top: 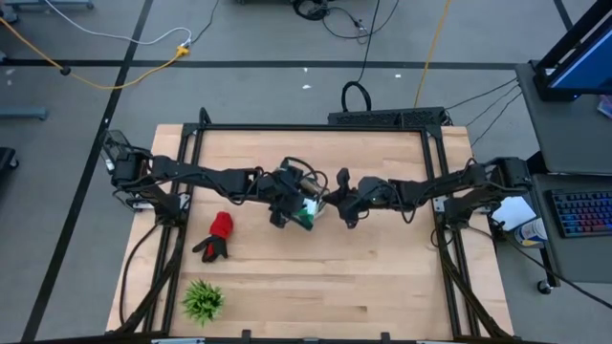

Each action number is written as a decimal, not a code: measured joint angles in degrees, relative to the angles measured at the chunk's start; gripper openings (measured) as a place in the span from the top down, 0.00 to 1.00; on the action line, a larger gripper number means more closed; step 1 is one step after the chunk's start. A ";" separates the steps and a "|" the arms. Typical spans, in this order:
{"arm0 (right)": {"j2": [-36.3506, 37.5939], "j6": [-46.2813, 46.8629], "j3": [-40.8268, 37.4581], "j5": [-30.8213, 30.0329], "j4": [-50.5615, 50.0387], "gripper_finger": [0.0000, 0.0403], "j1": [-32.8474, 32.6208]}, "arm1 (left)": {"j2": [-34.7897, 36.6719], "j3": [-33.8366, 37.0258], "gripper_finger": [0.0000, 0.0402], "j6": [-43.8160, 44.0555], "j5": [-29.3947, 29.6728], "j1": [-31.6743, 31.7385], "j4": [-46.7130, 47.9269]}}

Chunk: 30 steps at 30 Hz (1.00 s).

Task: Pick & Place Garden tools in Gardening bag
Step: Put the green spray bottle into the gardening bag

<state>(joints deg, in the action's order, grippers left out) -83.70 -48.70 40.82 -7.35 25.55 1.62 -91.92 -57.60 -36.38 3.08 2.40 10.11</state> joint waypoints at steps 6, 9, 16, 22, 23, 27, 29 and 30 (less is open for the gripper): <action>0.33 0.39 0.00 -0.31 -0.09 0.99 -2.64 | 0.00 -0.02 0.61 2.44 0.05 0.76 -0.05; 0.36 2.03 0.00 -0.39 -0.29 0.99 -3.59 | 0.00 -0.01 0.63 2.62 0.63 1.98 0.05; 0.37 4.45 0.00 -0.37 -0.23 0.99 -4.32 | -0.09 -0.01 0.61 0.45 0.87 3.91 -0.80; 0.42 4.89 0.02 0.04 -0.05 0.99 -4.35 | -0.20 0.08 0.57 -5.39 1.97 3.42 -7.48; 0.42 5.33 0.02 0.11 -0.05 0.99 -4.37 | -0.20 0.08 0.56 -6.33 2.25 3.36 -8.09; 0.42 7.00 0.04 -0.06 -0.07 0.99 -4.34 | -0.20 0.08 0.54 -5.60 4.84 3.33 -7.87; 0.42 7.43 0.04 -0.06 -0.16 0.99 -4.32 | -0.20 0.06 0.53 -4.85 5.31 3.38 -7.03; 0.42 7.45 0.04 0.04 -0.17 0.99 -4.34 | -0.19 0.05 0.52 -4.89 5.48 3.38 -6.22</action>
<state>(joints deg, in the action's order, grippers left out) -83.29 -41.25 40.86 -7.31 25.38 -2.72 -92.11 -57.55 -41.27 8.56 5.78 3.90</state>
